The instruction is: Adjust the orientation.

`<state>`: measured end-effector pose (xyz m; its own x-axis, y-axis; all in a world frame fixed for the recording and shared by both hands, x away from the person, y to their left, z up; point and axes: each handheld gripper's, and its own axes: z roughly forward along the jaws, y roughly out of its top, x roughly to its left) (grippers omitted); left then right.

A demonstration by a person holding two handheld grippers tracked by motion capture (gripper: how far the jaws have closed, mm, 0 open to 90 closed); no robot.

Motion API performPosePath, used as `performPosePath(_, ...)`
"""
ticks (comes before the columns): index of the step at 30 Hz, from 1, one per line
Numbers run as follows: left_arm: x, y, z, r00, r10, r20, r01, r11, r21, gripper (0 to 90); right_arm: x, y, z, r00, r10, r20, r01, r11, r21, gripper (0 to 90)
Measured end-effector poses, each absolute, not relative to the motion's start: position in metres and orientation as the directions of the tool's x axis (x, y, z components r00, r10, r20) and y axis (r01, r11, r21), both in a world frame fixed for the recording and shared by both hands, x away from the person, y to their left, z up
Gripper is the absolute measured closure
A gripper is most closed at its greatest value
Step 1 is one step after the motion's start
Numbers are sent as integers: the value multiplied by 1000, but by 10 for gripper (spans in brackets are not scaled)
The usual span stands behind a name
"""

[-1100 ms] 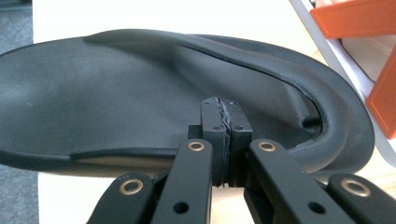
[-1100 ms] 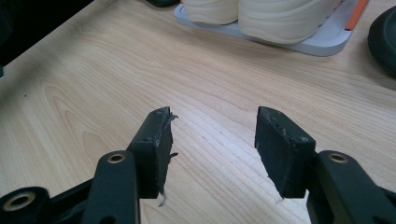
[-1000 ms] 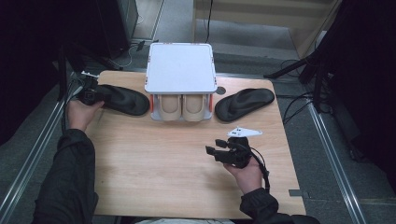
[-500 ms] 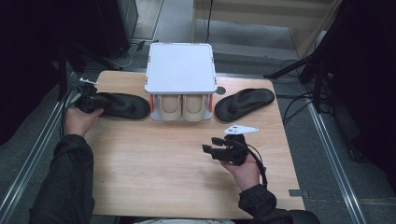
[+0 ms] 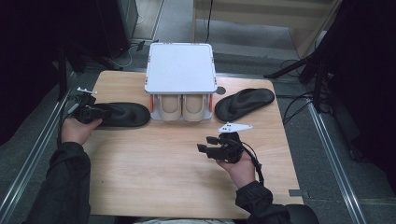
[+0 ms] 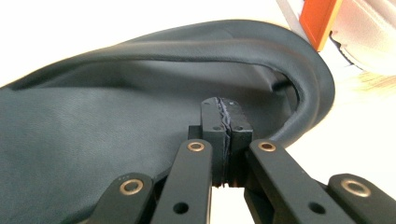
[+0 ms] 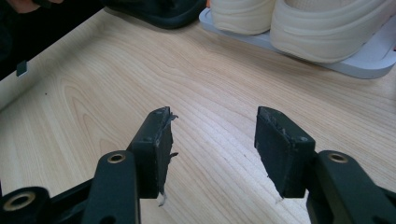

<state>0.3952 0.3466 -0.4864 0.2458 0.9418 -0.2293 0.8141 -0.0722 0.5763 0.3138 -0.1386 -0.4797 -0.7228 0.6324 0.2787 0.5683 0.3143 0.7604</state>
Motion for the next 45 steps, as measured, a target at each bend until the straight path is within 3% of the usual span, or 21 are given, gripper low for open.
performPosePath(14, 390, 395, -502, 193, 960, -201, 812, -41, 583, 898, 314, -140, -480, -717, 635, 286, 575, 310, 757, 481)
performPosePath(29, 363, 389, -507, 176, 949, -263, 837, -4, 547, 899, 315, -143, -478, -714, 635, 296, 577, 293, 762, 481)
performPosePath(45, 324, 351, -501, 265, 919, -293, 839, -70, 540, 899, 316, -149, -473, -710, 637, 301, 568, 265, 779, 481)
